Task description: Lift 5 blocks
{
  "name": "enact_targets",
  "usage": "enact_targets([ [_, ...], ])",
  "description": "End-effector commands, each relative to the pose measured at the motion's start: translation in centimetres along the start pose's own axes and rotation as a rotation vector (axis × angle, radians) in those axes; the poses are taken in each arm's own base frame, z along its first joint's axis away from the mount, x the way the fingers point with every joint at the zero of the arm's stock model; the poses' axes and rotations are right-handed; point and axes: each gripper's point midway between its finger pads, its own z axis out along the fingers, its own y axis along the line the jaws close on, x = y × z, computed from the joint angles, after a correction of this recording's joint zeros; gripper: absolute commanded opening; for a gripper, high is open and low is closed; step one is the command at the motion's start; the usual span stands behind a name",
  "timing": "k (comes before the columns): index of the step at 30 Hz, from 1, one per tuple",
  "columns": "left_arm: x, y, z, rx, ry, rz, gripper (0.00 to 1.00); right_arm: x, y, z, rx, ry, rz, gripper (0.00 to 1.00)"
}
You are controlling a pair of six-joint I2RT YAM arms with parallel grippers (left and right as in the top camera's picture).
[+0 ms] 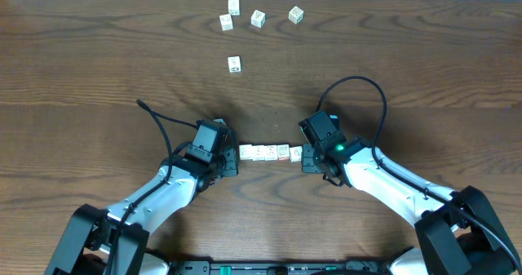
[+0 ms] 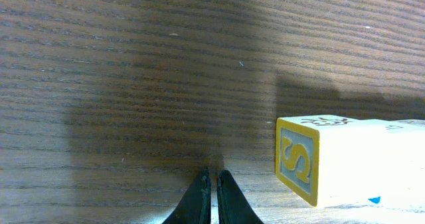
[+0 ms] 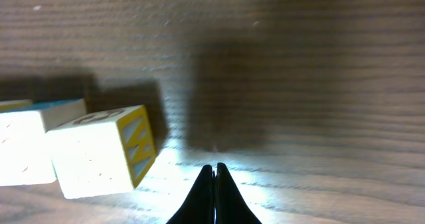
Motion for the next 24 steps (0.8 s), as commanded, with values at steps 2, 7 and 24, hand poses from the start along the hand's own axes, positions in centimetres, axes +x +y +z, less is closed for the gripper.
enact_targets([
  [2, 0.1, 0.2, -0.1, -0.012, -0.004, 0.014, 0.07, 0.7, 0.8, 0.0, -0.046, 0.041, -0.012, 0.01],
  [7, 0.1, 0.2, -0.1, -0.012, -0.004, 0.014, 0.07, 1.7, 1.8, -0.1, -0.081, 0.073, -0.034, 0.01],
  [24, 0.1, 0.3, -0.1, -0.012, -0.004, 0.014, 0.07, 2.0, 3.2, -0.2, -0.091, 0.049, -0.082, 0.01],
])
